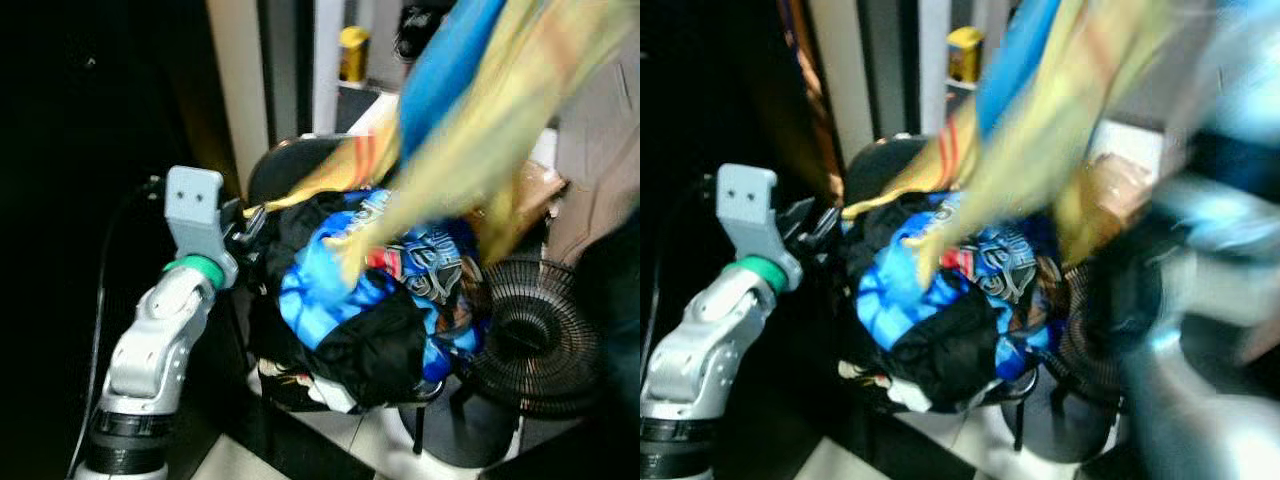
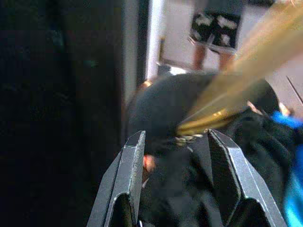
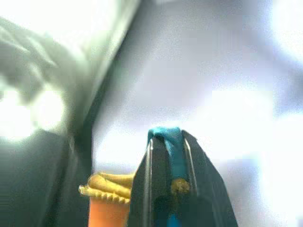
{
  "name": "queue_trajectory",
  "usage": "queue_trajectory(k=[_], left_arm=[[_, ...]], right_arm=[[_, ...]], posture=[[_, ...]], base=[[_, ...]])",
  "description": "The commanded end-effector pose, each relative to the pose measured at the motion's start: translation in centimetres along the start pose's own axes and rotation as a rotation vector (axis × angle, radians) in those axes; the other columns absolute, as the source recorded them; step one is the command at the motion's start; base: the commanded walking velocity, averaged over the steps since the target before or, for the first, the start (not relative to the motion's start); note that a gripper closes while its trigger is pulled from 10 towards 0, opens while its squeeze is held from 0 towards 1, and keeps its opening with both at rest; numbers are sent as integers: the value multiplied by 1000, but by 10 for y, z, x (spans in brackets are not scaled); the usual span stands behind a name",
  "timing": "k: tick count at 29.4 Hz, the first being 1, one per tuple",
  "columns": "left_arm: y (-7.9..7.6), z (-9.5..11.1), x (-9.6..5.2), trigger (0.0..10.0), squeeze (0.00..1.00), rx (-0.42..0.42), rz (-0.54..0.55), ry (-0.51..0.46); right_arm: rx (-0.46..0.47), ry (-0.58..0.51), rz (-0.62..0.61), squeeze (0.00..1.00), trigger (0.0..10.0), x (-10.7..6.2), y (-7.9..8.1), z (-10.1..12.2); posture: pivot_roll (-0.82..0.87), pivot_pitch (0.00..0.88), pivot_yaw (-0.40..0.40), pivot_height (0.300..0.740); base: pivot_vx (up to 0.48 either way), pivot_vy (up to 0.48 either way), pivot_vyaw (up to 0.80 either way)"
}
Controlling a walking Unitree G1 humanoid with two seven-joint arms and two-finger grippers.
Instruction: Clothes washing
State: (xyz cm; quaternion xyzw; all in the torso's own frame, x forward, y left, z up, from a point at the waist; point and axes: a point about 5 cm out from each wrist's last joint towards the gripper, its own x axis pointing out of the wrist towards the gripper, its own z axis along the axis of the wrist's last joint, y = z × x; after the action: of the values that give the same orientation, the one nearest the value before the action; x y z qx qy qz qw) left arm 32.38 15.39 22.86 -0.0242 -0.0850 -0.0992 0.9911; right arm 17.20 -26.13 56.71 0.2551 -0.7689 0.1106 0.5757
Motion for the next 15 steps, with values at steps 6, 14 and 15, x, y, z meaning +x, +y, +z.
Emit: queue_trajectory(k=[6, 14, 15], left_arm=[[-8, -2, 3, 10000, 0, 3, -32, 8], [-9, -2, 3, 10000, 0, 18, -40, 14], [-9, -2, 3, 10000, 0, 18, -40, 14]], right_arm=[[-345, 719, -38, 0, 10000, -106, -43, -102], [-479, 1256, 28, 0, 10000, -239, -68, -134], [-479, 1256, 28, 0, 10000, -239, -68, -134]], posture=[[116, 15, 50, 740], [124, 19, 51, 740], [124, 19, 51, 740]], base=[[0, 0, 0], [0, 0, 0], [0, 0, 0]])
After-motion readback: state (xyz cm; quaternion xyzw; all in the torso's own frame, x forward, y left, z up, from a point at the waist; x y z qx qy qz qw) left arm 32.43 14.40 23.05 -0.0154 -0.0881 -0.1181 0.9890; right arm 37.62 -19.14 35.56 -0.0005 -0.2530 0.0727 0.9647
